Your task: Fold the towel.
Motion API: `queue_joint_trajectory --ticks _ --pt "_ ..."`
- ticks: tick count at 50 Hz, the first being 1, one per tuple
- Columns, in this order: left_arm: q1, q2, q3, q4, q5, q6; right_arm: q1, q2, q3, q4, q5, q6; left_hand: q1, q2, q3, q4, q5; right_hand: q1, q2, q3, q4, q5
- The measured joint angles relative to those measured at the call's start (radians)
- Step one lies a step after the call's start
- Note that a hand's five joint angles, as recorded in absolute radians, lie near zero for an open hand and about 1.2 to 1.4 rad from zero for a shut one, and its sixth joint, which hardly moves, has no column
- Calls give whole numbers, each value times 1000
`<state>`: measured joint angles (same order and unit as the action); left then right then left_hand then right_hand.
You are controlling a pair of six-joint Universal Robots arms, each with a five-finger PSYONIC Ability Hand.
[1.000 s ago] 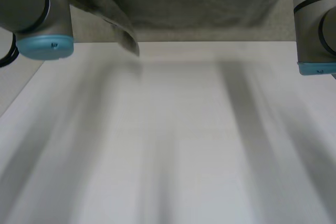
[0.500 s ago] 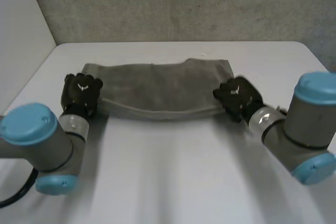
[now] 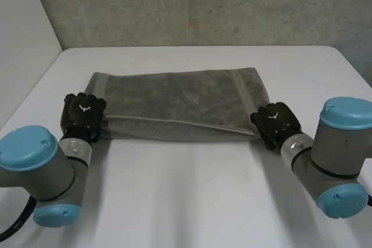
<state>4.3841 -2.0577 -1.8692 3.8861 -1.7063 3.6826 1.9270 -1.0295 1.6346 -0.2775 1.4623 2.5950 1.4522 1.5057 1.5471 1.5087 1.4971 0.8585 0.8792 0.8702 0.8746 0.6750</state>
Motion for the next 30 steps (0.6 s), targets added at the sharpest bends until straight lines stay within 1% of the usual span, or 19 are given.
queue_joint_trajectory --ticks 18,20,23,25,30 --pt "2 14 -4 0 -4 -5 -69 -3 -10 12 6 -3 0 0 0 0 0 39 5 24 17 48" --pt "4 14 -4 0 -4 -5 -76 -3 -12 15 7 -3 0 0 0 0 0 113 79 92 88 116" --pt "7 14 -4 -1 -3 -4 -86 -3 -14 21 8 -3 0 0 0 0 0 409 386 386 374 403" --pt "9 15 -4 -1 -3 -4 -89 -5 -16 23 8 -4 0 0 0 0 0 473 446 453 451 483" --pt "14 25 -7 -3 -4 -4 -93 -41 -21 40 3 -13 0 0 0 0 0 474 448 464 465 491"
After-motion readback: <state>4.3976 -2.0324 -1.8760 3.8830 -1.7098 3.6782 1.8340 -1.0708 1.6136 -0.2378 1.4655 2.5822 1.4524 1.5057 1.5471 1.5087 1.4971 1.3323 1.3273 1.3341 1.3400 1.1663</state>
